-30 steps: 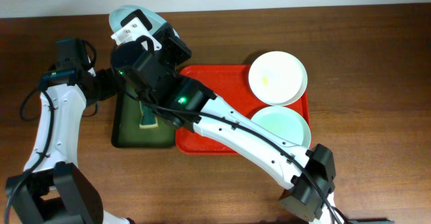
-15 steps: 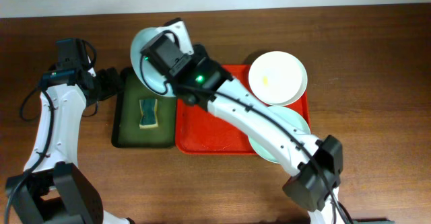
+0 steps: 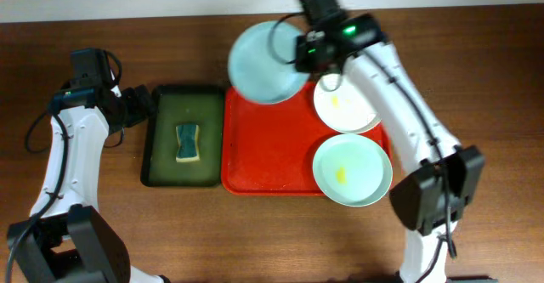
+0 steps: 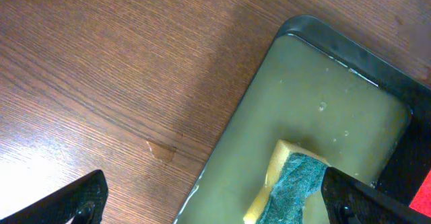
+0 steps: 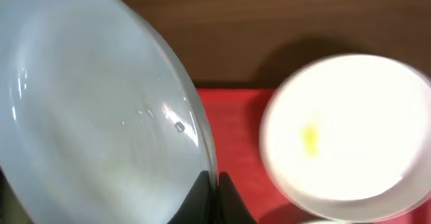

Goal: Clean dirty plates on tray and stack at the side
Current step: 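Place the light-blue plate on the table right of the red tray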

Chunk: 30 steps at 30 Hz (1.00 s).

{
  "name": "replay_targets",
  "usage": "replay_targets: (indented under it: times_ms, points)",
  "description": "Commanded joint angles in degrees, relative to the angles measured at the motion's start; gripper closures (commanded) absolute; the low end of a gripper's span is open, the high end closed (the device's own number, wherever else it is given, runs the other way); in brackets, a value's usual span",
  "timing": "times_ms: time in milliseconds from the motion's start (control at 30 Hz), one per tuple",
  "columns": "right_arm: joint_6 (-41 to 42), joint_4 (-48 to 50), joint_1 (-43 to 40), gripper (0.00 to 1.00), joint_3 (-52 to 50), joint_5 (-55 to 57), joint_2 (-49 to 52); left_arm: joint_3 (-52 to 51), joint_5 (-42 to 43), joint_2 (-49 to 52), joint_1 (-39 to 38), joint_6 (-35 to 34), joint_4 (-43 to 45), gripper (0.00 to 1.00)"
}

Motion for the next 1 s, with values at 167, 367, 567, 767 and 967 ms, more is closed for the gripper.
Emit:
replay_targets:
  times_ms: [167,367,567,767,967]
  points:
    - [0.46,-12.11,-23.06,0.96,-0.11,-2.64,-0.15,0.61,-0.04,-0.76,0.28,-0.76,0.09,0.01]
    - [0.24,-19.91,-38.77,0.96,-0.11,-2.45,-0.15,0.61,-0.04,-0.76,0.28,-0.76,0.09,0.01]
    - [0.24,-23.26,-45.51,0.96,-1.31,-0.85,-0.15,0.61,-0.04,-0.76,0.31,-0.76,0.09,0.01]
    - [0.26,-18.14,-45.46,0.96,-10.6,0.59,-0.09,0.61,-0.04,-0.76,0.28,-0.76,0.07,0.01]
    - [0.24,-13.38,-45.51,0.82,-17.92,0.59,-0.09,0.61,-0.04,-0.76,0.28,-0.76,0.09,0.01]
